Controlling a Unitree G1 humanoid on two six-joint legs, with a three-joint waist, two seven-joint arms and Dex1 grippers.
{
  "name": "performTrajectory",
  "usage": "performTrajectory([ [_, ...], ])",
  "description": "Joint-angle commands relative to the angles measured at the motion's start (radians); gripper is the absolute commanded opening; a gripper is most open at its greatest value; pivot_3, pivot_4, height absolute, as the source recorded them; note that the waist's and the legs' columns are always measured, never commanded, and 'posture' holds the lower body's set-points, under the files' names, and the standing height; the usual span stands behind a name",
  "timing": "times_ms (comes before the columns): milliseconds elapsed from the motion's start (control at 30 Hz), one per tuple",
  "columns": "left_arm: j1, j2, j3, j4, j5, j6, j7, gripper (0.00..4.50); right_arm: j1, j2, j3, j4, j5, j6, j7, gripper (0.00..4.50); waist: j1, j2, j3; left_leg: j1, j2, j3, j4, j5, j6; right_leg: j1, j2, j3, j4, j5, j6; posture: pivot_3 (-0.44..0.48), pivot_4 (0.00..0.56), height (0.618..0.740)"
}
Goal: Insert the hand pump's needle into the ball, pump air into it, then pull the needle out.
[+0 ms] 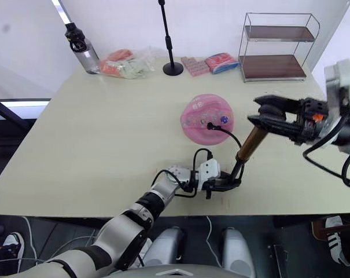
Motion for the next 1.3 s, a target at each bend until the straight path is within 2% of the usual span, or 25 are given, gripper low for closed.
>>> performTrajectory([
  [33, 0.022, 0.031, -0.011, 0.046, 0.042, 0.031, 0.006, 1.10, 0.082, 0.030, 0.125, 0.010, -0.143, -0.030, -0.009, 2.12, -0.001, -0.003, -0.002, 0.001, 0.000, 0.000, 0.000, 0.000, 0.000, 0.000, 0.000, 0.000, 0.000, 0.000, 0.000, 0.000, 0.150, 0.740],
  [167, 0.018, 0.032, -0.009, 0.049, 0.045, 0.028, 0.008, 1.10, 0.117, 0.094, 0.204, 0.020, -0.174, -0.043, -0.015, 2.12, -0.001, -0.006, -0.005, 0.004, 0.003, -0.001, 0.000, 0.000, 0.000, 0.002, 0.001, 0.000, 0.000, 0.000, -0.001, 0.000, 0.150, 0.740],
  [300, 0.014, 0.028, -0.008, 0.058, 0.048, 0.024, 0.013, 1.10, 0.163, 0.149, 0.309, 0.060, -0.307, -0.127, -0.003, 2.12, -0.001, -0.007, -0.006, 0.004, 0.004, -0.001, 0.000, 0.000, 0.000, 0.002, 0.001, -0.001, 0.000, 0.000, -0.001, 0.000, 0.150, 0.740],
  [567, 0.015, 0.014, -0.012, 0.074, 0.053, 0.020, 0.022, 1.10, 0.204, 0.207, 0.400, 0.168, -0.504, -0.281, -0.009, 2.12, -0.001, -0.008, -0.009, 0.006, 0.002, -0.001, 0.000, 0.000, 0.000, 0.004, 0.001, 0.000, 0.000, 0.000, -0.001, 0.000, 0.150, 0.740],
  [633, 0.015, 0.012, -0.012, 0.077, 0.055, 0.017, 0.022, 1.10, 0.202, 0.216, 0.387, 0.155, -0.486, -0.283, -0.004, 2.12, -0.001, -0.008, -0.010, 0.014, 0.004, -0.002, -0.002, 0.000, 0.000, 0.013, 0.001, 0.000, -0.002, -0.002, -0.004, 0.000, 0.150, 0.740],
  [800, 0.015, 0.008, -0.012, 0.084, 0.058, 0.011, 0.026, 1.10, 0.150, 0.205, 0.281, 0.075, -0.359, -0.241, 0.021, 2.12, -0.001, -0.007, -0.009, 0.014, 0.006, -0.004, -0.002, 0.000, 0.000, 0.013, 0.000, 0.000, -0.002, -0.002, -0.005, 0.000, 0.150, 0.740],
  [1100, 0.016, -0.010, -0.015, 0.090, 0.065, 0.000, 0.026, 1.10, -0.038, 0.062, 0.019, 0.015, -0.055, -0.019, 0.014, 2.12, 0.005, 0.002, -0.003, -0.001, 0.000, -0.003, 0.000, 0.000, 0.000, 0.001, -0.002, -0.001, -0.004, 0.001, 0.001, 0.000, 0.150, 0.740],
  [1300, 0.009, -0.019, -0.017, 0.096, 0.070, -0.004, 0.023, 1.10, -0.133, -0.029, -0.071, 0.045, 0.052, 0.078, -0.003, 2.12, 0.005, 0.003, -0.002, -0.003, 0.000, -0.002, 0.000, 0.000, 0.000, 0.001, -0.002, -0.001, -0.004, 0.001, 0.001, 0.000, 0.150, 0.740],
])
